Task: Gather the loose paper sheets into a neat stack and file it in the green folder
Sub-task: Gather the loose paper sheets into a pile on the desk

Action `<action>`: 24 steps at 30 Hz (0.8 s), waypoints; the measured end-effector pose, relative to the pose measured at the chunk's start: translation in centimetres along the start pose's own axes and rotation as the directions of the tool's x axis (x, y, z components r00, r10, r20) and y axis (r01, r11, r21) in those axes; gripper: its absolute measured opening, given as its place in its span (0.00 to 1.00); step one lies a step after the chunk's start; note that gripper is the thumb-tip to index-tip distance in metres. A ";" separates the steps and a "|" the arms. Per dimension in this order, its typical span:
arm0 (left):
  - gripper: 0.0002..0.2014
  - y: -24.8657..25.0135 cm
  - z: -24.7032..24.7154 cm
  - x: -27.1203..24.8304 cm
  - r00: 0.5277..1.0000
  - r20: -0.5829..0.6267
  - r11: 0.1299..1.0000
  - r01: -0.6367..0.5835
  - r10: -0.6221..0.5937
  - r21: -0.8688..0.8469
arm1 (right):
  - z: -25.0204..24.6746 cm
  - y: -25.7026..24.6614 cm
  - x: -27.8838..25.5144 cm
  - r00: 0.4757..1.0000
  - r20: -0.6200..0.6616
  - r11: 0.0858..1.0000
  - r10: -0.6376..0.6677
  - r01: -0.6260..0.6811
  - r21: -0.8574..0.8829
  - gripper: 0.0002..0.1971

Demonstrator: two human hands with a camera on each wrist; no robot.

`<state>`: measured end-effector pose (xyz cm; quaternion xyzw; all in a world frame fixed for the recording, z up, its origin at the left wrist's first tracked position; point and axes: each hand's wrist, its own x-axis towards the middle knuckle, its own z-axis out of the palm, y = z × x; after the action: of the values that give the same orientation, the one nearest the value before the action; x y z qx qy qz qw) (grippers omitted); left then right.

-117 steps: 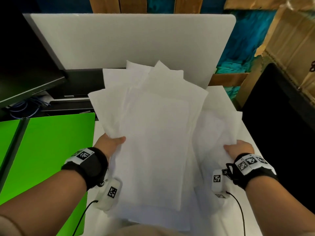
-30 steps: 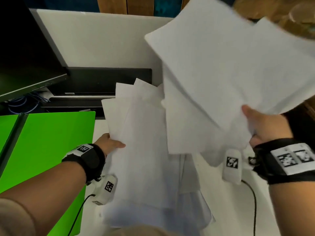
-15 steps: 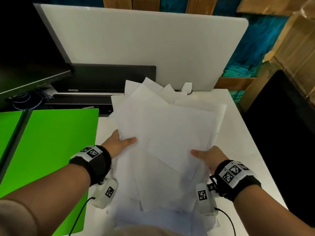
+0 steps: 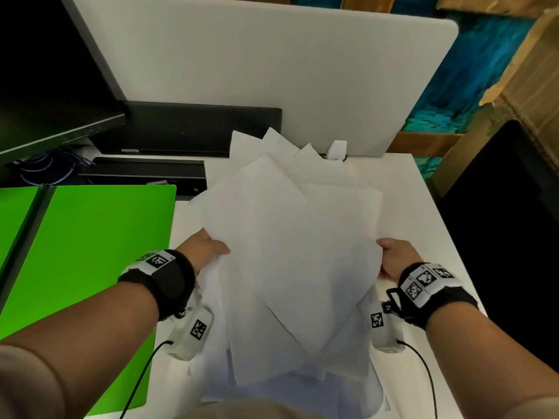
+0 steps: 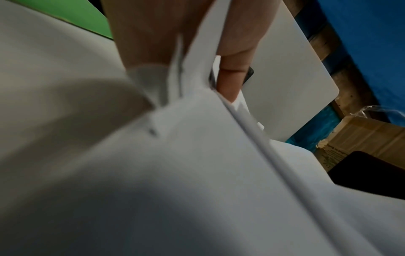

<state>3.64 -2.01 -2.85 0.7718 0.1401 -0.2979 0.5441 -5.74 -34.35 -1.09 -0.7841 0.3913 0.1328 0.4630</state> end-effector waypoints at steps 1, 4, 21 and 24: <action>0.19 0.2 0.0 -0.1 0.999 0.038 0.999 0.009 -0.007 -0.048 | 0.6 -0.5 -0.1 0.999 0.028 0.996 -0.034 0.036 -0.087 0.09; 0.22 0.8 0.5 -0.8 0.994 0.107 0.995 0.033 -0.022 -0.095 | 1.4 -1.4 -0.2 0.996 -0.004 0.982 -0.089 0.087 -0.165 0.14; 0.20 1.4 1.8 -3.6 0.987 0.003 0.979 -0.159 0.160 0.125 | 0.3 1.0 -4.0 0.974 0.213 0.812 0.074 -0.183 0.554 0.15; 0.08 2.6 -0.1 -5.3 0.968 0.006 0.968 -0.250 0.250 0.035 | -2.3 0.8 -4.0 0.977 0.211 0.814 0.011 -0.132 0.566 0.39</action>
<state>0.93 -2.31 2.37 0.7926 0.0360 -0.2297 0.5636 -9.30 -34.47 1.99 -0.5746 0.3943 0.1029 0.7098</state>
